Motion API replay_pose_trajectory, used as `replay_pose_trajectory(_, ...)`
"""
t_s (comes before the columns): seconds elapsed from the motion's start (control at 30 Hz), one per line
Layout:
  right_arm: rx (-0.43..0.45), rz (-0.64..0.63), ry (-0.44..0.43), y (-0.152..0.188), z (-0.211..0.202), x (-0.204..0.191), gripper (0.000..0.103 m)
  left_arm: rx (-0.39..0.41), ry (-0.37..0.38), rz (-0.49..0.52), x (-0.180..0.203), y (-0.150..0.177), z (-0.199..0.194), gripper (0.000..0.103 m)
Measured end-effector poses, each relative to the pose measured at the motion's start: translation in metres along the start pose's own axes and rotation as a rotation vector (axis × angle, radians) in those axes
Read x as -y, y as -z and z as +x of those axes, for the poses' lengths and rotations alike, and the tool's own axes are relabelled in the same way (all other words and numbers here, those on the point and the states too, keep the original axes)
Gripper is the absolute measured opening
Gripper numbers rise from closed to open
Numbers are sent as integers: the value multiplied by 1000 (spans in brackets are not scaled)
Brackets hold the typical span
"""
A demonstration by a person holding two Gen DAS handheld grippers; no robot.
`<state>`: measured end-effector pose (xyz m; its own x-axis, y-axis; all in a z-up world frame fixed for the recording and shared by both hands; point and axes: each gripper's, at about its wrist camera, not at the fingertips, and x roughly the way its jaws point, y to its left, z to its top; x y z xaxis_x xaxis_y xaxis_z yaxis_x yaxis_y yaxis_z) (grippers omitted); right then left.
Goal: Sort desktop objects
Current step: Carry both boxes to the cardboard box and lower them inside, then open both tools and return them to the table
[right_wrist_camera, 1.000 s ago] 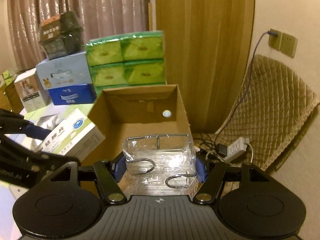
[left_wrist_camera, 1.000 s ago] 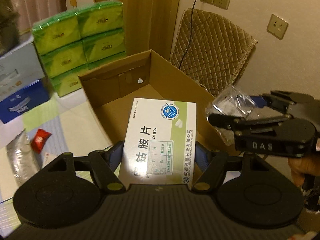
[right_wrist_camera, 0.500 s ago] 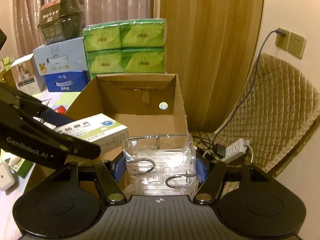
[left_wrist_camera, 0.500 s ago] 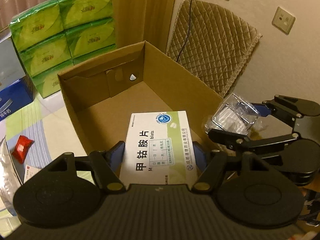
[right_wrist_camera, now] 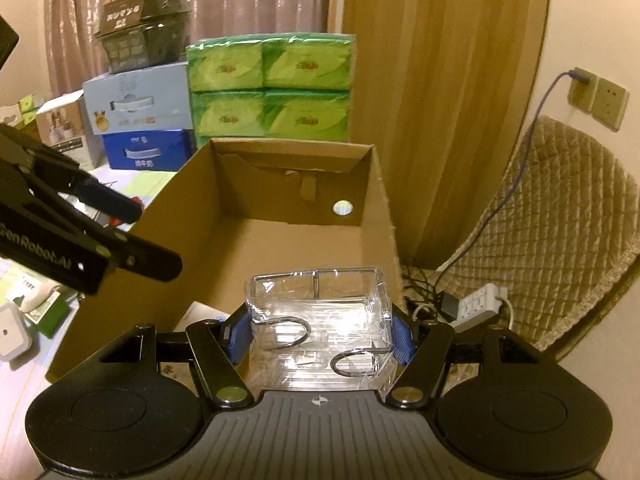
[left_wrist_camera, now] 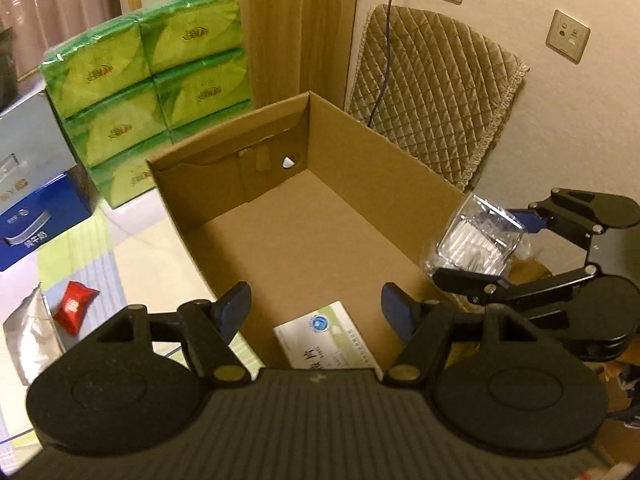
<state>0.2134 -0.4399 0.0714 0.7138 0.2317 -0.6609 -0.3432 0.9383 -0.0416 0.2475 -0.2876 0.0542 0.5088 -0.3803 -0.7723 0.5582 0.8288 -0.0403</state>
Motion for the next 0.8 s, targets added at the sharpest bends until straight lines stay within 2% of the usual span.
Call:
replay_pose_trajectory(0.17,-30,24,-45,0,8,-8,64,-2,-11,-2,-8,6,-9,71)
replay_pose_trajectory(0.23,-47,53,-62,-1,14,-7,72,-5,-15,-2,-11,9,-10,71)
replay_pose_trajectory(0.27,-49,67,-61,-1,15,-6,81,-5,-17,-4,-12,10,-11,71)
replay_pose_trajectory(0.3,-41,83,-60,-1,14,-5,84,-5,-16,-7,-13,12,-12,71)
replay_pose_trajectory(0.57,-9,99,-36,-4,-7,-7,85,5,-13,-27,-19,21,-29,74)
replay_pose_trajectory(0.8,33,77,-44,-12,-39,-30,87,21,-31,-39,-23,35,-63,77)
